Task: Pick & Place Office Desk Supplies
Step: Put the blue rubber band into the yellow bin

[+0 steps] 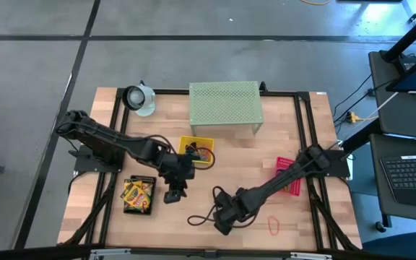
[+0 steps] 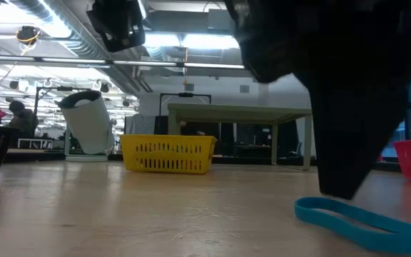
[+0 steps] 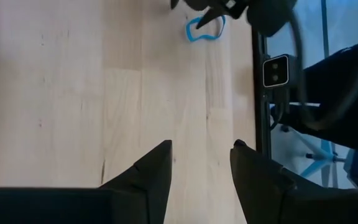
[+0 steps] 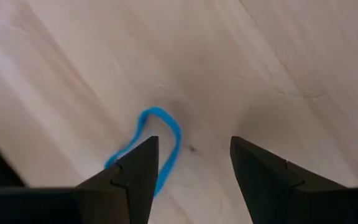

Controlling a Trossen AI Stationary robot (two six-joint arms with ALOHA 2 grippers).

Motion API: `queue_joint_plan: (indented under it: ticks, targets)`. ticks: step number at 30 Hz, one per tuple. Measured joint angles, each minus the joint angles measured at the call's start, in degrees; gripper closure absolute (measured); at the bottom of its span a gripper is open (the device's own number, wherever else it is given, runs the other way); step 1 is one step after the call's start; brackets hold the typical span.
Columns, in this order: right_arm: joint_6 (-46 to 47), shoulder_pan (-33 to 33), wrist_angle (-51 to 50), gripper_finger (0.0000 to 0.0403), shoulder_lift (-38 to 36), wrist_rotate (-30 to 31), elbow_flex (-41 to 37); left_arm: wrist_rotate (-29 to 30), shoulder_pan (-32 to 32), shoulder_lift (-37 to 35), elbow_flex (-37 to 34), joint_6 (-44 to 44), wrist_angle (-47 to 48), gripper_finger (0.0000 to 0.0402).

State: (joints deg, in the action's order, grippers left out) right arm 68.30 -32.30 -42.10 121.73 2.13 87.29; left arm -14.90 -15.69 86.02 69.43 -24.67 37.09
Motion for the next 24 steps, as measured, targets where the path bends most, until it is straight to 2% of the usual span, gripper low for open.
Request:
queue_joint_plan:
  ticks: [4, 8, 11, 16, 24]
  targets:
    - [-0.4, -0.7, 0.1, 0.0209, 1.5, 0.0, 0.3, -0.1, 0.0, 0.0, 0.0, -0.2, 0.0, 0.0249]
    - [-0.1, -1.4, -0.3, 0.024, 1.9, 2.3, 0.3, -0.1, 0.0, 0.0, 0.0, -0.2, 0.1, 0.0251]
    - [0.3, -1.7, -0.7, 0.0286, 2.0, 3.7, 0.2, 0.0, 0.1, 0.0, 0.0, -0.2, 0.1, 0.0251]
    - [-0.7, -1.7, 0.8, 0.0387, 2.1, 3.6, 0.2, 0.0, 0.6, 0.0, 0.0, -0.2, 0.1, 0.0253]
    - [-2.3, -1.6, 0.5, 0.0399, 1.8, 3.2, 0.1, 0.1, 0.8, 0.0, 0.0, 0.0, 0.7, 0.0254]
